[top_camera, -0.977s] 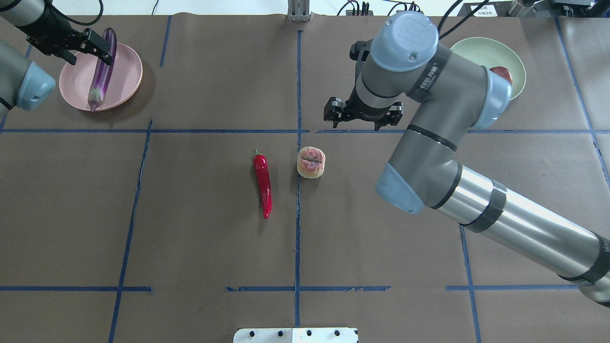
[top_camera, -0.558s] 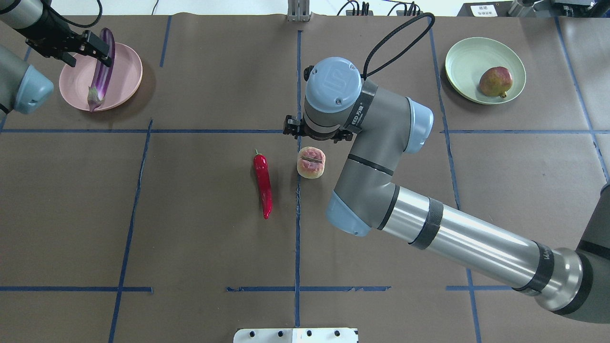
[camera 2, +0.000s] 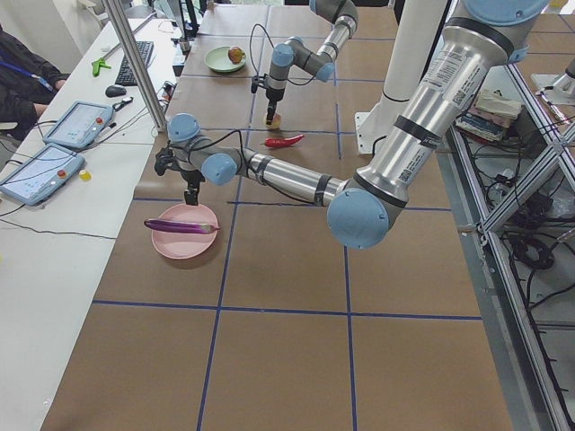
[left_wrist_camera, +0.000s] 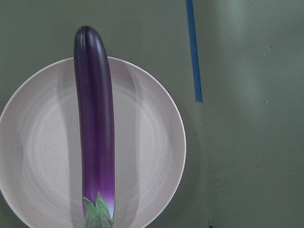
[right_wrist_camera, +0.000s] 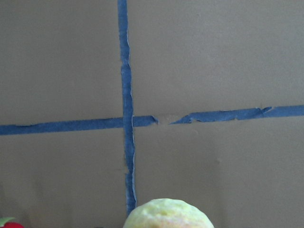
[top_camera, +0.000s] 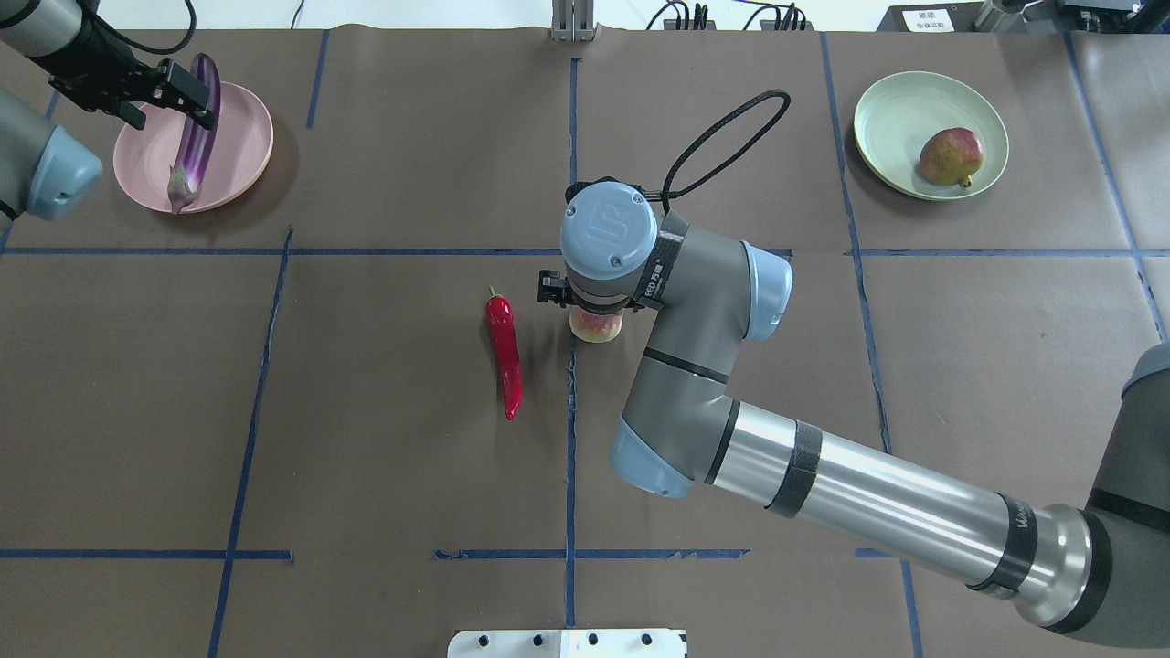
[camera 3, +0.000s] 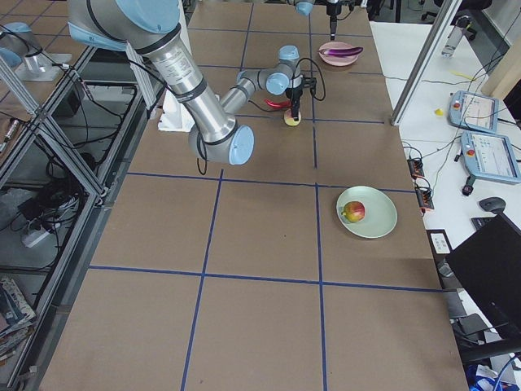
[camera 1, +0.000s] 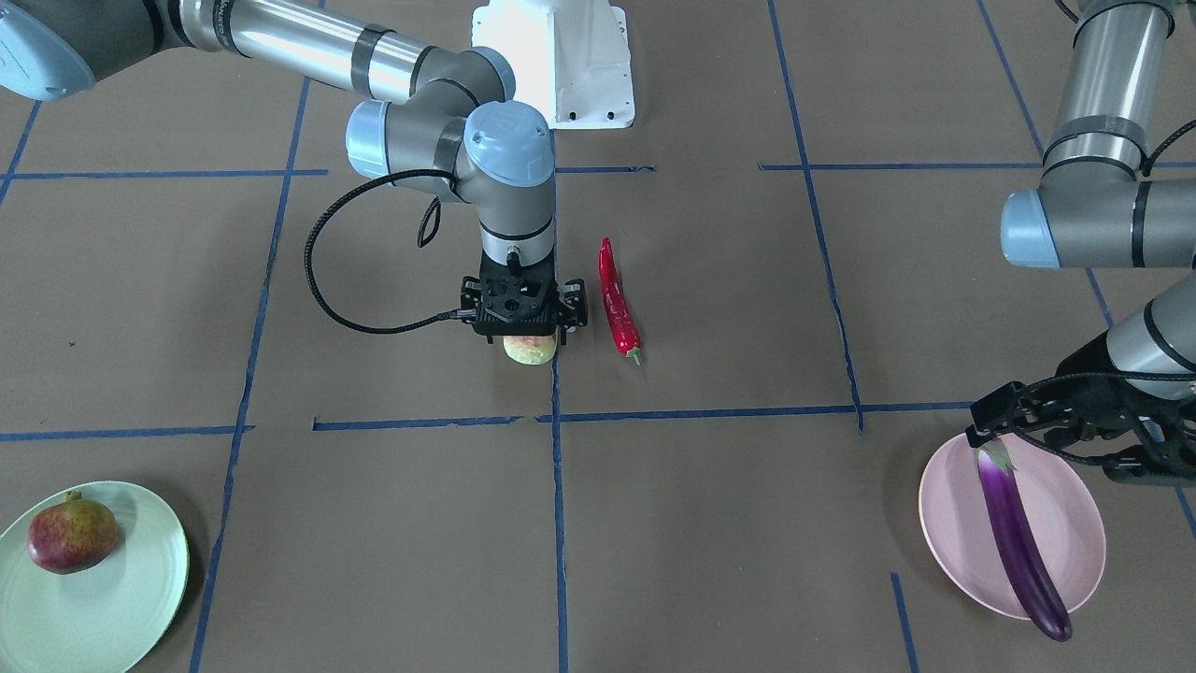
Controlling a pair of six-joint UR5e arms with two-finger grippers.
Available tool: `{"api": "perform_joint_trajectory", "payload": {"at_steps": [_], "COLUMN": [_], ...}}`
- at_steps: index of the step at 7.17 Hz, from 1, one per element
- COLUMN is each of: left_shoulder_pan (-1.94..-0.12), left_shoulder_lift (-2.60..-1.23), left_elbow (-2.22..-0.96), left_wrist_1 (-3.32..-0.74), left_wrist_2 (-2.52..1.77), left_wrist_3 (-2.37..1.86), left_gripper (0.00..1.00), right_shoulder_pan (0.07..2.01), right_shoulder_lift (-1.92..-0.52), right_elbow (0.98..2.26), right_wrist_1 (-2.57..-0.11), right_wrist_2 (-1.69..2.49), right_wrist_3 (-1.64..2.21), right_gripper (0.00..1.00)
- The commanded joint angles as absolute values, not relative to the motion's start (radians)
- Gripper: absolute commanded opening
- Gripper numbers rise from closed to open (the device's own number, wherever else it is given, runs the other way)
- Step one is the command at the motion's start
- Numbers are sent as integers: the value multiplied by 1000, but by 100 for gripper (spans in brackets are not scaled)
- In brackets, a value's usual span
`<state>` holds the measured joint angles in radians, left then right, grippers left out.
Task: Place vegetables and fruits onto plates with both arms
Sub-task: 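Lower the right gripper onto the peach and close it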
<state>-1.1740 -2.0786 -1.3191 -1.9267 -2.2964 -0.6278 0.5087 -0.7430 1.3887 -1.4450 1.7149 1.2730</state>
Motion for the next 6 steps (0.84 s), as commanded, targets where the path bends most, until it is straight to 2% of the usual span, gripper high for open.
{"api": "perform_joint_trajectory", "payload": {"at_steps": [1, 2, 6], "left_shoulder_pan": [-1173, -1173, -1160], "left_shoulder_lift": [-2079, -2077, -2072], "left_elbow": [-1318, -1319, -1319], "left_wrist_1": [-1927, -1927, -1927], "left_wrist_2": [-2296, -2296, -2296], "left_wrist_3": [-627, -627, -629], "left_gripper": [100, 100, 100], "right_shoulder_pan": [505, 515, 797], "right_shoulder_lift": [-739, -738, -759], "right_elbow": [1385, 1393, 1368], "right_wrist_1": [-1450, -1450, -1451], "right_wrist_2": [1721, 1723, 1922], "right_wrist_3": [1269, 1267, 981], "right_gripper": [25, 3, 3]}}
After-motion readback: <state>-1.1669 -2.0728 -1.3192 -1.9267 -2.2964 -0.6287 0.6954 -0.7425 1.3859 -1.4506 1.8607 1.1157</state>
